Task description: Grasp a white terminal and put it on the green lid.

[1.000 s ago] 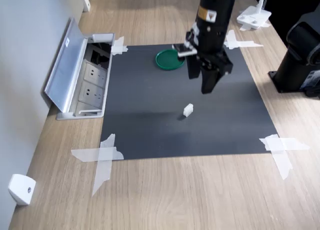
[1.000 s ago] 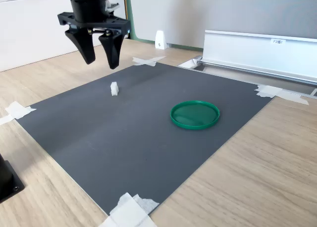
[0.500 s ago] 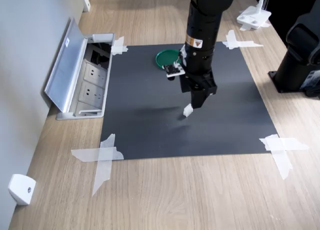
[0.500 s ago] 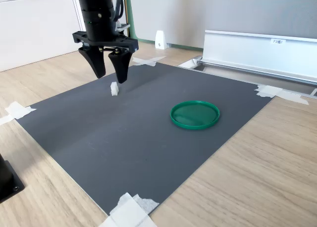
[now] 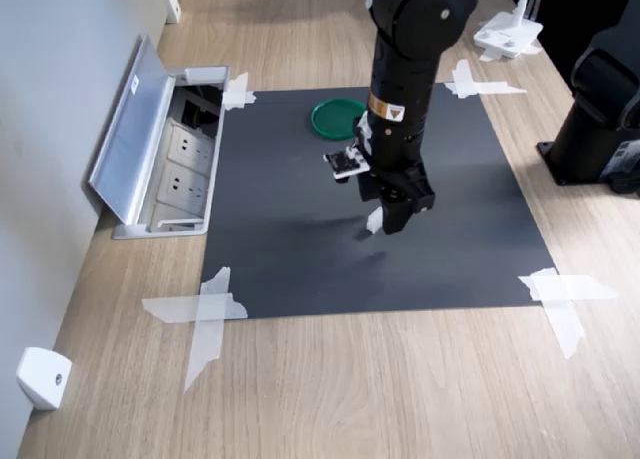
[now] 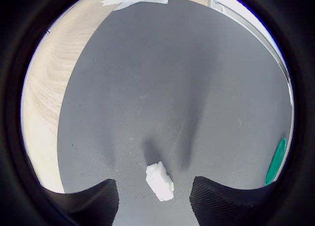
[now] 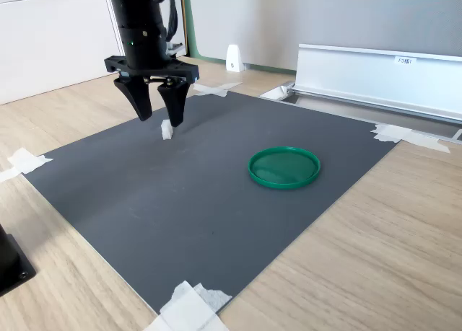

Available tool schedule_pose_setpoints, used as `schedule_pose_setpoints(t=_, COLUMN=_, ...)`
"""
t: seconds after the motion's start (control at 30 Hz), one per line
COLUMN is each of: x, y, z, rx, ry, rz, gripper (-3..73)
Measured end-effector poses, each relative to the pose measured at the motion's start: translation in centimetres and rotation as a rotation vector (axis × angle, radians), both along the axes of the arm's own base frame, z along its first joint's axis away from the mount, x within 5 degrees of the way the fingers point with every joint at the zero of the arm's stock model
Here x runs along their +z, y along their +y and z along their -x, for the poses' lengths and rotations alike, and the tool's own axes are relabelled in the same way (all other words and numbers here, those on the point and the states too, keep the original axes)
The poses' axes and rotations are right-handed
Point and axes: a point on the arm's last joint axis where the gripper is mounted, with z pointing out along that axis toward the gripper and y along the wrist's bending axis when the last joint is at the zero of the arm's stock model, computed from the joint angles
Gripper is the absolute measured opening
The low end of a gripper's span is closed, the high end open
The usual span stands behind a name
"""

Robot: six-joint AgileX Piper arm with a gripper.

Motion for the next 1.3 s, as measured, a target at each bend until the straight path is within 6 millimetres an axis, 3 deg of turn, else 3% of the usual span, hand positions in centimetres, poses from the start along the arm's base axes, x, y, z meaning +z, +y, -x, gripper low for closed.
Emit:
schedule_pose_setpoints(t=0.5, x=-1.5, y=0.1, z=-0.5, rx=0.001, ry=0.027, rz=0.01, gripper=60.0)
schedule_pose_setpoints(t=0.6, x=-1.5, y=0.1, z=-0.5, rx=0.006, ry=0.023, rz=0.01, gripper=52.4)
schedule_pose_setpoints(t=0.87, x=-1.5, y=0.2, z=-0.6, rx=0.004, ry=0.008, rz=0.004, gripper=19.2)
schedule_pose_setpoints(t=0.97, x=-1.5, y=0.2, z=-0.6, rx=0.008, ry=0.009, rz=0.007, gripper=10.5)
schedule_pose_setpoints(t=1.17, x=-0.8, y=-1.3, z=-0.7, rx=0.032, ry=0.032, rz=0.014, gripper=8.8)
schedule_pose_setpoints(t=1.3, x=0.5, y=-5.3, z=-1.0, rx=-0.06, ry=0.013, rz=0.009, gripper=8.8)
